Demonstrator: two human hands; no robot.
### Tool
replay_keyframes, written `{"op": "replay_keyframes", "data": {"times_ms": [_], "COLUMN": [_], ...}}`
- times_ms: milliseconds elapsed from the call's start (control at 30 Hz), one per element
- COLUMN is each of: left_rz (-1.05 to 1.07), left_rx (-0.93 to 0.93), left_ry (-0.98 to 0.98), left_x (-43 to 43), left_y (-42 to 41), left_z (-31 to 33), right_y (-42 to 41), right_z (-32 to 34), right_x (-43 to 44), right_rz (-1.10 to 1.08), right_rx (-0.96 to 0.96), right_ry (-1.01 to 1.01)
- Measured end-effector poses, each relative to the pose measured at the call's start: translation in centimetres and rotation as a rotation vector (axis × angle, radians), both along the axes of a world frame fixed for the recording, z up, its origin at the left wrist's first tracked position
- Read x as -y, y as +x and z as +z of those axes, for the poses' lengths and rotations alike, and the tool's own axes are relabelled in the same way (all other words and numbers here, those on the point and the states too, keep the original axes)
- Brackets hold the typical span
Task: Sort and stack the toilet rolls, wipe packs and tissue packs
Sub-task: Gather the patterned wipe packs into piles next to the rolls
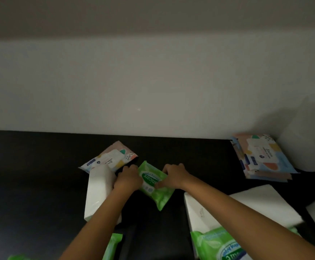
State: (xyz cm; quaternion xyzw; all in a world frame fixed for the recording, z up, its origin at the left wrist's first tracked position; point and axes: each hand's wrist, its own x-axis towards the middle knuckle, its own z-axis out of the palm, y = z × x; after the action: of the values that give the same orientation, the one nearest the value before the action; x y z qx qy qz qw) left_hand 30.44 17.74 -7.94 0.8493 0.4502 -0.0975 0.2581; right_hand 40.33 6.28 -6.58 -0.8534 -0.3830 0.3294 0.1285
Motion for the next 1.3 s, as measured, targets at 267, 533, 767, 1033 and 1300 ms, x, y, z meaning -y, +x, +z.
{"op": "replay_keyframes", "data": {"times_ms": [267, 533, 767, 1033, 1300], "left_rz": [0.041, -0.072, -0.09, -0.158, -0.164], "left_rx": [0.194, 0.252, -0.075, -0.164, 0.08], "left_ry": [0.015, 0.077, -0.056, -0.118, -0.01], "left_x": [-2.3, -8.7, -14.7, -15.3, -12.3], "left_y": [-1.3, -1.4, -1.5, -0.9, -0.1], "left_z": [2.0, 3.6, 2.0, 1.4, 3.2], "right_y": [-4.1, -2.5, -0.8, -1.1, 0.0], "right_z": [0.7, 2.5, 1.1, -1.7, -0.7], "right_x": [-2.0, -4.9, -9.1, -11.9, -9.4], "right_rz": [0.178, -0.058, -0.242, -0.222, -0.279], "right_rx": [0.033, -0.042, -0.166, -0.161, -0.378], "right_ry": [-0.122, 0.184, 0.231, 0.092, 0.123]}}
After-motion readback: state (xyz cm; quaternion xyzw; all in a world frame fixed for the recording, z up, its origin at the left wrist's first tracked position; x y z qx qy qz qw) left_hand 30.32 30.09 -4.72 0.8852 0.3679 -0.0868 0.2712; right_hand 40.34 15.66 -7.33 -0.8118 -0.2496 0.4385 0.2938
